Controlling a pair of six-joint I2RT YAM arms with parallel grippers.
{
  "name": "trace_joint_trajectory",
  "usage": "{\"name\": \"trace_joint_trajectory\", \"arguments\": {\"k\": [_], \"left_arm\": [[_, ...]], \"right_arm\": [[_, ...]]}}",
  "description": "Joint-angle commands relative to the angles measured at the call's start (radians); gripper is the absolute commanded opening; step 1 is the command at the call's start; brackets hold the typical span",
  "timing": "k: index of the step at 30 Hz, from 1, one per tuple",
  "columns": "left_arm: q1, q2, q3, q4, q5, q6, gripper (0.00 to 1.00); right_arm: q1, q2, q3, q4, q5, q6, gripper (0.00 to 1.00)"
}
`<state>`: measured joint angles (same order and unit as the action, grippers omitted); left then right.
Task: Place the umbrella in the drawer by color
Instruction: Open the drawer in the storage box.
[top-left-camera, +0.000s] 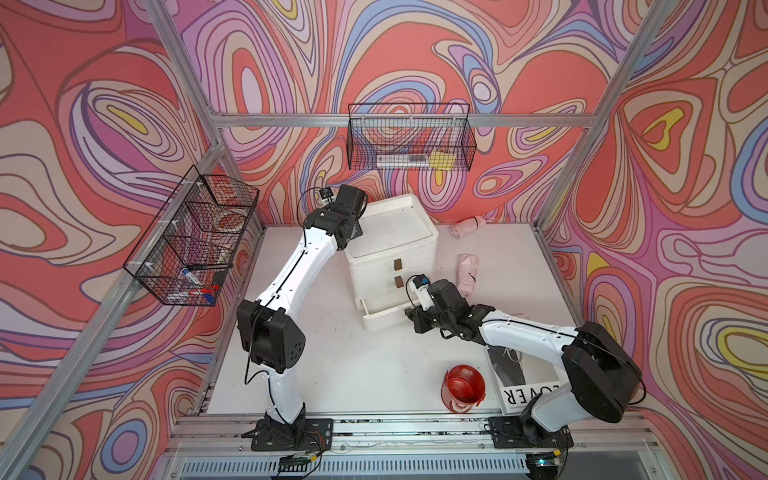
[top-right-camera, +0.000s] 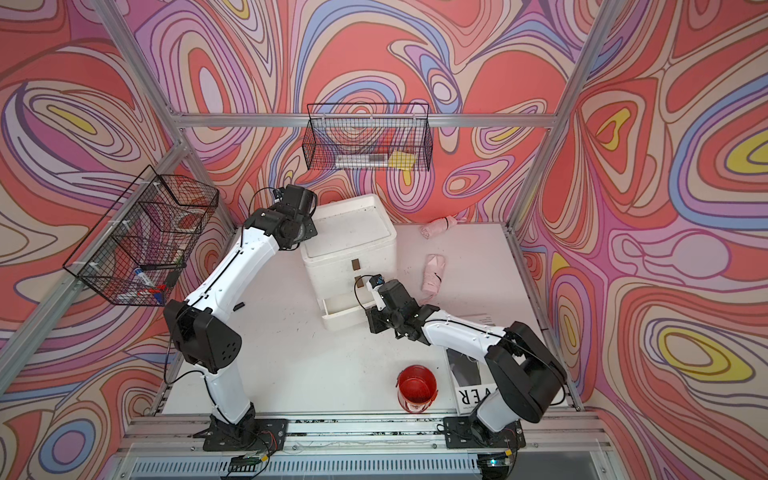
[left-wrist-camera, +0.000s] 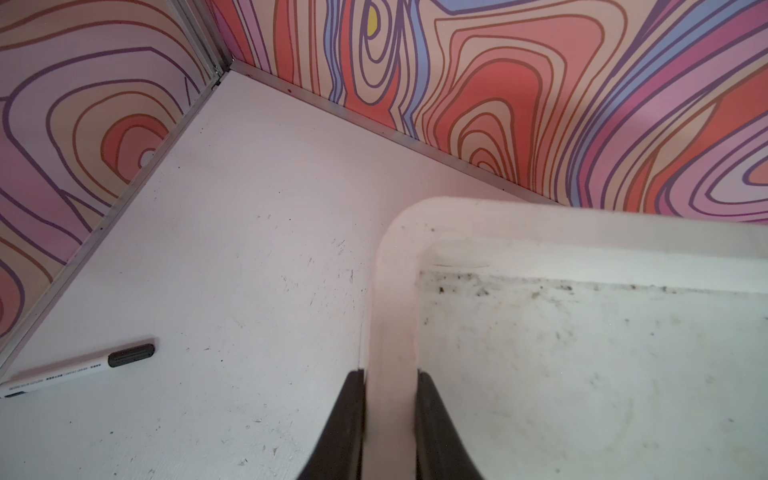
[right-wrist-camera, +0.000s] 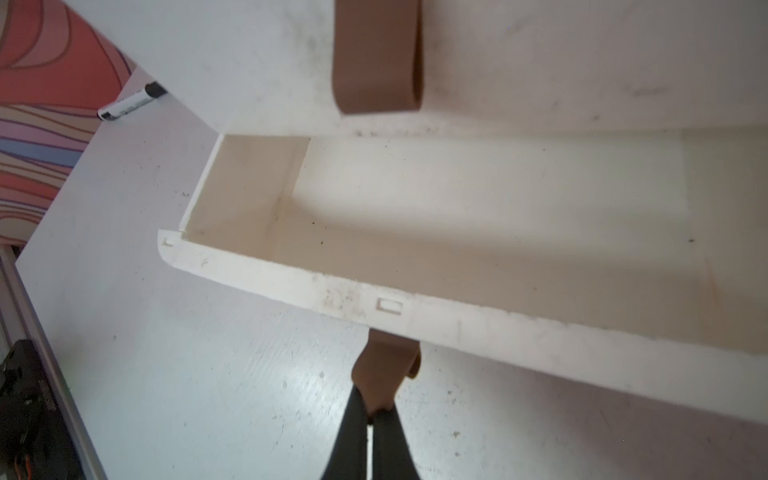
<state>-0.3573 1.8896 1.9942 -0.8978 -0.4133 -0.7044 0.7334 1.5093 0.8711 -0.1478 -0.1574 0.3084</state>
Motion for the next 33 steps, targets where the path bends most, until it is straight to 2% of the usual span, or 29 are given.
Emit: {"name": "trace_joint_trajectory", "arguments": {"k": [1,7,17,21,24,27,31,33], "left_arm": [[0.031,0.083,-0.008,0.039,-0.023,-0.068,0.0],[0.03,0.068,-0.07,0.117,-0.002,-0.053,0.0],[0.03,0.018,-0.178,0.277,0.246,0.117,0.0],[0.029,-0.011,-0.252,0.327,0.357,0.194,0.0],[0.029,-0.029,-0.298,0.353,0.383,0.215,0.0],[0.029,-0.036,-0.305,0.349,0.39,0.229,0.0],[0.03,-0.038,-0.298,0.34,0.395,0.223,0.13],[0.029,-0.039,-0.284,0.325,0.402,0.214,0.2]], "right_arm": [[0.027,-0.09,0.028,-0.165,-0.049,-0.05,0.0],[0.08,-0.144,0.002,-0.214,-0.037,-0.038,0.0],[0.083,-0.003,-0.025,-0.148,0.01,-0.11,0.0],[0.083,0.038,-0.008,-0.15,0.025,-0.113,0.1],[0.083,0.034,0.011,-0.183,0.02,-0.128,0.23],[0.083,-0.012,0.03,-0.241,0.033,-0.145,0.3],[0.065,-0.127,0.027,-0.275,0.04,-0.179,0.52],[0.018,-0.179,0.02,-0.277,0.027,-0.183,0.56]]}}
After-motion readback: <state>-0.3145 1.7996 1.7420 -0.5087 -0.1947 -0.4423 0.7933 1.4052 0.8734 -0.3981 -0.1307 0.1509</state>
